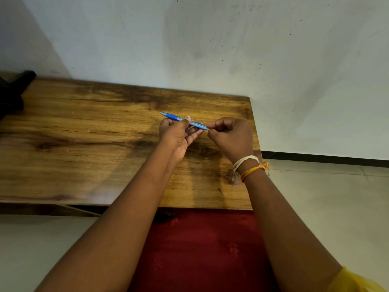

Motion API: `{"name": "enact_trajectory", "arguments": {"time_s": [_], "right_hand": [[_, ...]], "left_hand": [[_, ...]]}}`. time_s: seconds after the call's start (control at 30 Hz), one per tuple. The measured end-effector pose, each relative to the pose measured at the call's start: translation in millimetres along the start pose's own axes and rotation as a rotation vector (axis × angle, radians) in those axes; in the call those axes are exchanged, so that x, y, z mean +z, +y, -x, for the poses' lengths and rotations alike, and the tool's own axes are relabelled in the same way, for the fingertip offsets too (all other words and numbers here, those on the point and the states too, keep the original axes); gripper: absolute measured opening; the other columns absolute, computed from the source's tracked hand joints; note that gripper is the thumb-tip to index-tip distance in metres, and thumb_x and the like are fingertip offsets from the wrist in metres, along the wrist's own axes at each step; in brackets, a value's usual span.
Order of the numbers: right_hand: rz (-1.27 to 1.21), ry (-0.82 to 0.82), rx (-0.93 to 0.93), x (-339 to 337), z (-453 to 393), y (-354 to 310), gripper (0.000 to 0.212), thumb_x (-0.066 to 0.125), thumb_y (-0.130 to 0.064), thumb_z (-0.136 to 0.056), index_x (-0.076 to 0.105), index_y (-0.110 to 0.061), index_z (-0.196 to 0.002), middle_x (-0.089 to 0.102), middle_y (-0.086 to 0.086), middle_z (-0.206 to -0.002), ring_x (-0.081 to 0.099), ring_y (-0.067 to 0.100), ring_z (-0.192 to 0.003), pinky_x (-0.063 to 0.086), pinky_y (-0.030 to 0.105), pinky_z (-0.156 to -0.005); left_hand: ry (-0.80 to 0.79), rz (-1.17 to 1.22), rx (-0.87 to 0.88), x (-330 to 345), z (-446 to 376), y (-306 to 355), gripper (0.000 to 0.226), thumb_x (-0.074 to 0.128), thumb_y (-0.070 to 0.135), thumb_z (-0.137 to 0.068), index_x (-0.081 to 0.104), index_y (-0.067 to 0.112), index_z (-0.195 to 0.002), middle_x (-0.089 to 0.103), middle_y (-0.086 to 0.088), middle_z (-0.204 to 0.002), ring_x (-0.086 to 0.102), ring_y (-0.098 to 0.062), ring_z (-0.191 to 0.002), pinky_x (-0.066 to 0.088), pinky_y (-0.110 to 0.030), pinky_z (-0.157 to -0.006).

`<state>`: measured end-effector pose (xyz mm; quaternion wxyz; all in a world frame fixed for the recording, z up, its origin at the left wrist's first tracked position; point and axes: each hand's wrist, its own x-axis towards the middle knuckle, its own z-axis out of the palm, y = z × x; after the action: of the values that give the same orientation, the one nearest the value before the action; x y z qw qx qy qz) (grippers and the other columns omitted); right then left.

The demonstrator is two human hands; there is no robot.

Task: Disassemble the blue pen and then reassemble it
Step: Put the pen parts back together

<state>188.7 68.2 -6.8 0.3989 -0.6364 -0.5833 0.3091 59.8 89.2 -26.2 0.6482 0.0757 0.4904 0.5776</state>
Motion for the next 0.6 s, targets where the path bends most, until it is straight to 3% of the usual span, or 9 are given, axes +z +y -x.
{"name": "enact_trajectory", "arguments": {"time_s": [0.2, 0.37, 0.6], "right_hand": [[-0.058, -0.026, 0.044, -0.7, -0.2, -2.5, 0.01, 0.074, -0.01, -0.075, 0.077, -0.015, -0.083, 0.074, -0.003, -0.077, 0.067, 0.003, -0.069, 0.054, 0.017, -0.067], [-0.137, -0.01, 0.126, 0.8, -2.1, -1.3, 0.012, 0.07, -0.005, -0.077, 0.076, -0.009, -0.087, 0.075, 0.008, -0.081, 0.073, 0.02, -0.081, 0.059, 0.04, -0.08], [-0.201, -0.022, 0.155, 1.2, -1.7, -1.7, 0.01, 0.072, -0.005, -0.076, 0.076, -0.011, -0.083, 0.075, 0.01, -0.081, 0.073, 0.023, -0.081, 0.058, 0.046, -0.082]], "left_hand": [[0.011, 0.038, -0.014, -2.8, -1.9, 2.9, 0.038, 0.055, -0.003, -0.092, 0.043, -0.003, -0.128, 0.059, -0.029, -0.116, 0.069, -0.033, -0.083, 0.06, -0.037, -0.058], [-0.019, 0.088, -0.051, 0.3, 1.5, 2.1, 0.024, 0.053, -0.003, -0.093, 0.048, -0.003, -0.117, 0.061, -0.026, -0.094, 0.069, -0.032, -0.076, 0.06, -0.036, -0.054], [-0.014, 0.09, -0.056, 2.5, 2.2, 1.4, 0.022, 0.052, -0.004, -0.093, 0.049, -0.004, -0.115, 0.061, -0.025, -0.095, 0.068, -0.03, -0.077, 0.06, -0.035, -0.056]]}}
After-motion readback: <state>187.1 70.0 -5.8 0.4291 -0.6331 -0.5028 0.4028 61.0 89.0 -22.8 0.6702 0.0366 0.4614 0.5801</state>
